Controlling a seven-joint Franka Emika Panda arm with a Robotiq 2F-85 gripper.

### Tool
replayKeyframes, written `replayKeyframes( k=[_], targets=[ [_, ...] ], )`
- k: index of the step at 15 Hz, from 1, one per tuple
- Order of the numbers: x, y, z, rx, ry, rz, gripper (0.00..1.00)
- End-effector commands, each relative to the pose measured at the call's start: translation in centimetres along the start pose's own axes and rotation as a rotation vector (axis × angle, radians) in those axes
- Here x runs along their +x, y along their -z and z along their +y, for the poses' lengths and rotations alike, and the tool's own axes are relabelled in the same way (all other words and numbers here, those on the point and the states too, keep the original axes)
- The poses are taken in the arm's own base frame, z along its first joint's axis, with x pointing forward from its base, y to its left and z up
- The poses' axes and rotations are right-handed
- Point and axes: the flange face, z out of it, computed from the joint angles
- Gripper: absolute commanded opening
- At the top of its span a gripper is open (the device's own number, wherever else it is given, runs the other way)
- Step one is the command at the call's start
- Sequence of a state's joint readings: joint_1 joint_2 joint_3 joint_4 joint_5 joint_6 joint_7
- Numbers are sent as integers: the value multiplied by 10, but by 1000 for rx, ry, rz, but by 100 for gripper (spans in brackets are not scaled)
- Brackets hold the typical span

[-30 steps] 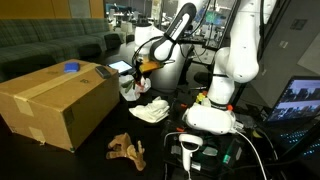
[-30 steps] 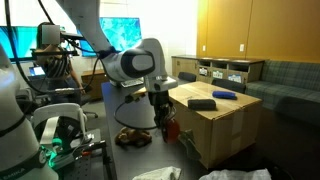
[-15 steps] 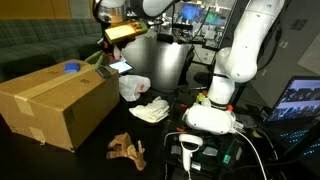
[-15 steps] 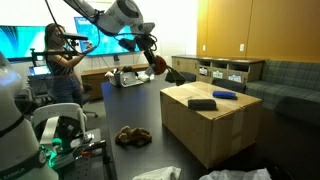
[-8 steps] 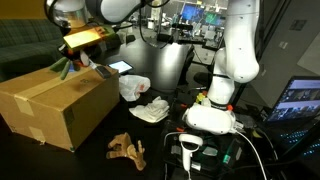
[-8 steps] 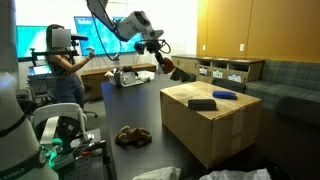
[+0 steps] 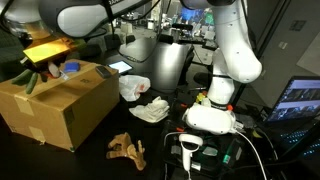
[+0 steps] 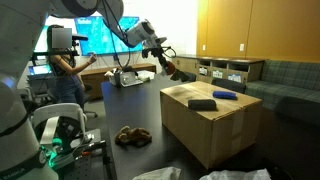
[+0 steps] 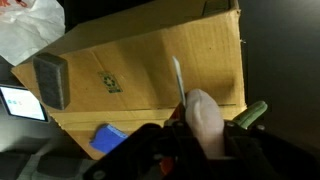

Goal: Retrieve the stuffed deer from the box and place it on the table. Lift the black object on the table and position it on top of the box. Take the plastic on the box and place it to the right of the table. Grab the red toy and the towel, then place them on the box. Lastly, pick up the blue object from the box and place it on the table.

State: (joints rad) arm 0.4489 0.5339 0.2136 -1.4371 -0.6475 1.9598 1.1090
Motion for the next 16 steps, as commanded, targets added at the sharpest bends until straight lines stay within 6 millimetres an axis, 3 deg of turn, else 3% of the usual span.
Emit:
replayKeyframes(
  k=[1,8,15,16],
  targets=[
    [27,-13,-15,5,42,8,13],
    [51,-80,-13,-37,68,-83,14],
    [44,-123,-4,-132,87,-205,14],
    [44,-126,-2,-144,88,-216,18]
  ],
)
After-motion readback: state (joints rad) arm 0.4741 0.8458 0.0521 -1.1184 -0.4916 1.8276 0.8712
